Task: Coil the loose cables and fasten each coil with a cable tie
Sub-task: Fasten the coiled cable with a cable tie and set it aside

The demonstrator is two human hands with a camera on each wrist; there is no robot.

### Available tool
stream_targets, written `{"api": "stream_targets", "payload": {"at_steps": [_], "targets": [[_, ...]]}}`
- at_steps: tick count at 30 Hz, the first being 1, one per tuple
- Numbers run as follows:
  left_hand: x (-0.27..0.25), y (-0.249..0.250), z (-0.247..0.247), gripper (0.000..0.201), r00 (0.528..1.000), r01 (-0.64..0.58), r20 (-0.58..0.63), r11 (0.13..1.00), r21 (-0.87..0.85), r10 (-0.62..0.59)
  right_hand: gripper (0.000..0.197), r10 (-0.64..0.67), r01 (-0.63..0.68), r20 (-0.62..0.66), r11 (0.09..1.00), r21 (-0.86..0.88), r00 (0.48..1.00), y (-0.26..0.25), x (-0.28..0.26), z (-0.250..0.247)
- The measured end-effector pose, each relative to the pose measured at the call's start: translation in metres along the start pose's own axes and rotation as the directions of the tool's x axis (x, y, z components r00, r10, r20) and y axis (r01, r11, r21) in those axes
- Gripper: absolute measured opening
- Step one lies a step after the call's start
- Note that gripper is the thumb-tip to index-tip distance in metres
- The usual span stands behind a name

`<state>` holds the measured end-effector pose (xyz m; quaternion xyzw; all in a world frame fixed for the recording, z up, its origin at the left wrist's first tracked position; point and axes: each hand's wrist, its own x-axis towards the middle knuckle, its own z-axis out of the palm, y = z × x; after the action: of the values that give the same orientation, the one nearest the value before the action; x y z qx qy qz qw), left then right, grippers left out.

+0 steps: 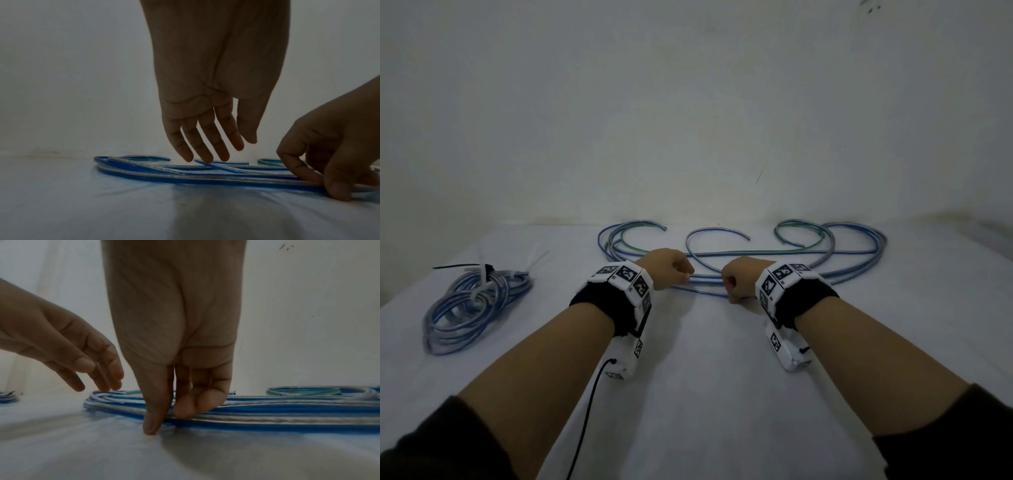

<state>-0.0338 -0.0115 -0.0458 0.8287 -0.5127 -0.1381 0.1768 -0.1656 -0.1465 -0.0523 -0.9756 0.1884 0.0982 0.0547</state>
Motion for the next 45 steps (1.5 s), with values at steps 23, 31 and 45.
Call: {"api": "stream_targets", "payload": {"at_steps": [23,31,45], "targets": [[-0.011,0.028,-0.025,0.02,0.846,-0.291,-0.48,0.955,-0.05,0.232,0.026,-0.033,0.372,-0.801,0.896,0.241,0.597,-0.004,-0.02,-0.038],[-0.023,0.019,-0.028,0.016,0.921,-0.276,-0.338,0.936,-0.219,0.193,0.018,0.248,0.404,-0.854,0.798,0.448,0.457,0.009,-0.036,-0.05],[-0.03,0.05,-0.035,0.031,0.91,-0.336,-0.414,0.613,-0.715,0.017,0.021,0.345,0.195,-0.715,0.808,0.555,0.608,0.024,-0.042,-0.044]]}}
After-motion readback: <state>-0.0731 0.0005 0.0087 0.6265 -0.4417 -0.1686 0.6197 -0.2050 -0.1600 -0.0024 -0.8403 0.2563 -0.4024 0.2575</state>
